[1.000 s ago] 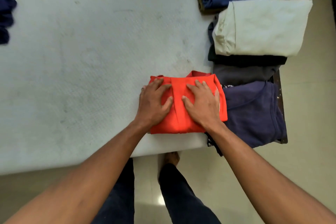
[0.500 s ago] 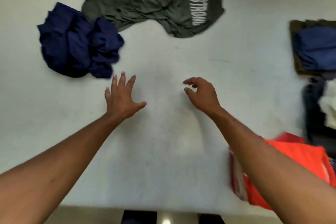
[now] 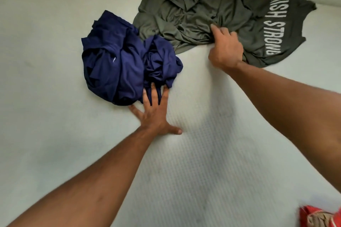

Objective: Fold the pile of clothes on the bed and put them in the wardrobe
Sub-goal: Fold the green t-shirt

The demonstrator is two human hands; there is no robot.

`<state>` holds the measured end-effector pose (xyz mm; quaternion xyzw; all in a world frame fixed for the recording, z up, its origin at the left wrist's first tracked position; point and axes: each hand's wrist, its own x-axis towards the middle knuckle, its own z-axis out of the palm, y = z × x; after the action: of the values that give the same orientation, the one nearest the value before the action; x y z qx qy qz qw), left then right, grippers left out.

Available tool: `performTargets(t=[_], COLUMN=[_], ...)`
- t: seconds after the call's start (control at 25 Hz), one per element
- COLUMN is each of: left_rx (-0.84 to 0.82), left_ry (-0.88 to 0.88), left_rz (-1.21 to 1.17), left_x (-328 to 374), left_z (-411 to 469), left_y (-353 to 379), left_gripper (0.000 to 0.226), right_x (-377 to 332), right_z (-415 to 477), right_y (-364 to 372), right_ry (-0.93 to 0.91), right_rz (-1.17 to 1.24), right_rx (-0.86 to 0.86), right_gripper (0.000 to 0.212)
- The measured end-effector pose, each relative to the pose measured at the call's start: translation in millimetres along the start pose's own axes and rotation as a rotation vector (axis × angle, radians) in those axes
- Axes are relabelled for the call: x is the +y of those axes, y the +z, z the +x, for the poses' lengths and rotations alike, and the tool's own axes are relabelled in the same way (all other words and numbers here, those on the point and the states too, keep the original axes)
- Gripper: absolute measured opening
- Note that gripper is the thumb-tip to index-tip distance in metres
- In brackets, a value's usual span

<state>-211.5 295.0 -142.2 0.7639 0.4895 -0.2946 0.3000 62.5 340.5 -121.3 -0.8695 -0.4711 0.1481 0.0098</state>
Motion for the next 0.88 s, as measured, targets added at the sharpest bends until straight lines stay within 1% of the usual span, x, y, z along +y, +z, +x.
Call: performTargets(t=[0.08,0.16,0.2,0.24,0.28,0.32,0.44,0.52,0.6,0.68,0.8,0.88], left_rx=[-0.025,-0.019,-0.022,-0.025,-0.025,-0.028,-0.025,-0.028,-0.03,-0.011,0.017,0.046], left_ry=[0.0,0.005,0.007,0.005,0.006,0.008,0.015,0.01,-0.009,-0.017,-0.038,-0.062], left_rz=[-0.006,-0.023,-0.029,-0.031,-0.034,-0.037,-0.046,-0.044,-0.049,-0.046,-0.018,0.0], left_x=[-0.2,0.6,0.8,-0.2,-1.4,-1.6,-2.8,-1.6,1.4,1.9,5.0,10.8], left_z=[3.4,4.5,4.5,5.5,6.7,7.5,7.5,8.3,5.0,2.4,0.0,-8.5], left_y=[-1.3,-1.0,-0.7,-1.0,-1.5,-1.6,-2.0,-2.1,-5.5,-5.6,-4.7,-4.5], left_gripper=[0.165,0.166,0.166,0.167,0.167,0.167,0.168,0.168,0.168,0.168,0.167,0.166], right_x=[-7.1,-26.5,-40.6,-56.4,-69.4,-77.9,-79.5,-57.8,-20.2,24.2,94.8,129.9], right_z=[9.0,17.8,18.8,19.6,19.7,20.0,24.7,19.7,-6.7,-58.1,-163.7,-240.4], right_y=[0.8,1.9,3.4,6.4,12.1,17.9,8.5,-2.4,-6.8,-2.0,24.1,35.2], right_ry=[-0.005,-0.128,-0.208,-0.269,-0.29,-0.284,-0.214,-0.184,-0.211,-0.246,-0.275,-0.328], right_rz=[-0.034,-0.085,-0.092,-0.084,-0.079,-0.08,-0.066,-0.099,-0.157,-0.2,-0.195,-0.182], right_rx=[0.067,0.121,0.098,0.048,0.001,-0.02,0.009,-0.013,-0.063,-0.044,-0.037,-0.116], right_gripper=[0.084,0.088,0.088,0.084,0.077,0.069,0.046,0.039,0.044,0.046,0.03,0.015])
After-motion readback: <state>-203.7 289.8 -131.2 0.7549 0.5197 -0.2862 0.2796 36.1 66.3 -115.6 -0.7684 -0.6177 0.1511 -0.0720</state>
